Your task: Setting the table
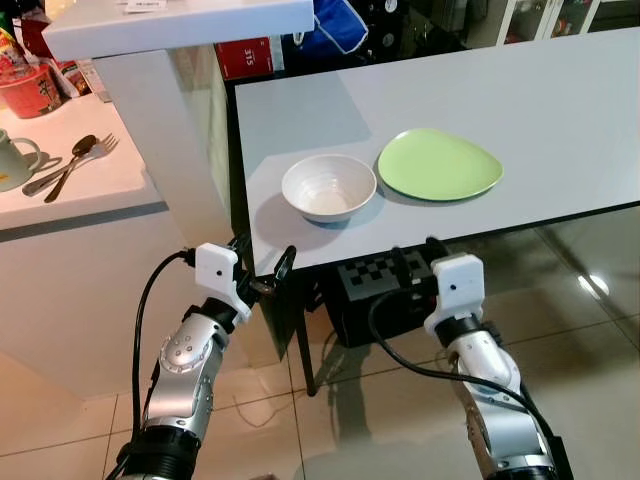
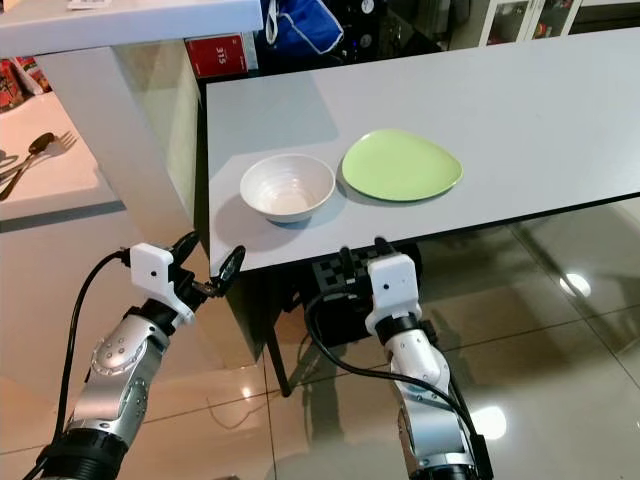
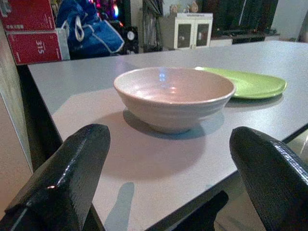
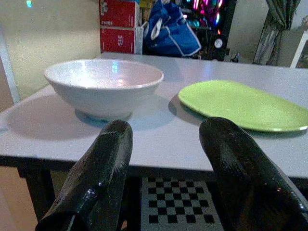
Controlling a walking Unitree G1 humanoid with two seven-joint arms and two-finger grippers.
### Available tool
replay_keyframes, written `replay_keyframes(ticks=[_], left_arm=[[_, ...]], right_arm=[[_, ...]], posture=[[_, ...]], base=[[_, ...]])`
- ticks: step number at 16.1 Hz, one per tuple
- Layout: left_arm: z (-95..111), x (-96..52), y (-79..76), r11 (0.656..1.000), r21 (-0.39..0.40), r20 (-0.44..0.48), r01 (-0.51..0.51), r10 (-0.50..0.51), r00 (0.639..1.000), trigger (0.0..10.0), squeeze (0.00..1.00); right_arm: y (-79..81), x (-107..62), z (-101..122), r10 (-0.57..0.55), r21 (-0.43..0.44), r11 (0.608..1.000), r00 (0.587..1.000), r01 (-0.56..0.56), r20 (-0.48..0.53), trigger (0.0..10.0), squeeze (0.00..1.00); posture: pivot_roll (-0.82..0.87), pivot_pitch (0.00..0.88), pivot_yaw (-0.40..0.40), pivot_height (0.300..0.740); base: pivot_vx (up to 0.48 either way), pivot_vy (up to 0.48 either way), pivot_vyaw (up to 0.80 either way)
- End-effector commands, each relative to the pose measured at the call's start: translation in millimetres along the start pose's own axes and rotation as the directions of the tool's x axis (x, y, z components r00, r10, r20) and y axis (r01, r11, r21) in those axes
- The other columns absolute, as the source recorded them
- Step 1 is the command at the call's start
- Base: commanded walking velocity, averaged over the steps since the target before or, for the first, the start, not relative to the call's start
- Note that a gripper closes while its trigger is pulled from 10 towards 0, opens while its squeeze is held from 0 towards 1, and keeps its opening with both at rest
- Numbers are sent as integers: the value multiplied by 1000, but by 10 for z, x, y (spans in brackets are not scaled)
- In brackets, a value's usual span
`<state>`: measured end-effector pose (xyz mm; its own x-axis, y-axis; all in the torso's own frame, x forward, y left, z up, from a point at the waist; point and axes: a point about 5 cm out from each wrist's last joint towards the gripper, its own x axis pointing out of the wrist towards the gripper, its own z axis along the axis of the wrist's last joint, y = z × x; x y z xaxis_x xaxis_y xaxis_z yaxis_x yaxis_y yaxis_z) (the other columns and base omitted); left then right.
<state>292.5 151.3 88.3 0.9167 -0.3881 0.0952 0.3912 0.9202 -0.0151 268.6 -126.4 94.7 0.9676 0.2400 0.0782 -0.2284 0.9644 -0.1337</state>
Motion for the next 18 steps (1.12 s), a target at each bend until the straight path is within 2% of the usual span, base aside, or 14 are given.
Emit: replay_keyframes(ticks=[1, 9, 11, 14, 17, 18], left_arm=[[-55, -16, 19, 1000, 20, -45, 5, -4, 999, 10000, 0], [-52, -6, -9, 1000, 17, -30, 7, -7, 1000, 10000, 0], [-50, 9, -79, 999, -4, -28, 39, -39, 999, 10000, 0], [-41, 18, -90, 999, -23, -26, 42, -43, 999, 10000, 0], [-38, 32, -89, 998, -41, -27, 43, -44, 999, 10000, 0], [-41, 32, -87, 998, -38, -29, 41, -42, 999, 10000, 0]], right_arm=[[-6, 16, -14, 3, 15, 1000, 1000, -3, 7, 10000, 0], [-65, 8, -166, 2, 23, 1000, 1000, -2, -5, 10000, 0], [-67, 4, -220, 17, 103, 995, 999, -14, -28, 10000, 0], [-77, 11, -273, 21, 102, 995, 999, -17, -32, 10000, 0], [-101, 40, -306, 14, 139, 990, 999, -8, -47, 10000, 0], [-201, 59, -353, -48, 256, 964, 995, 68, -84, 10000, 0]], posture=[[-25, 0, 109, 740], [-34, 0, 106, 740], [-40, 0, 109, 740], [-39, 0, 109, 740], [-39, 0, 109, 740], [-38, 0, 106, 740]], base=[[0, 0, 0], [0, 0, 0], [0, 0, 0], [0, 0, 0], [0, 0, 0], [0, 0, 0]])
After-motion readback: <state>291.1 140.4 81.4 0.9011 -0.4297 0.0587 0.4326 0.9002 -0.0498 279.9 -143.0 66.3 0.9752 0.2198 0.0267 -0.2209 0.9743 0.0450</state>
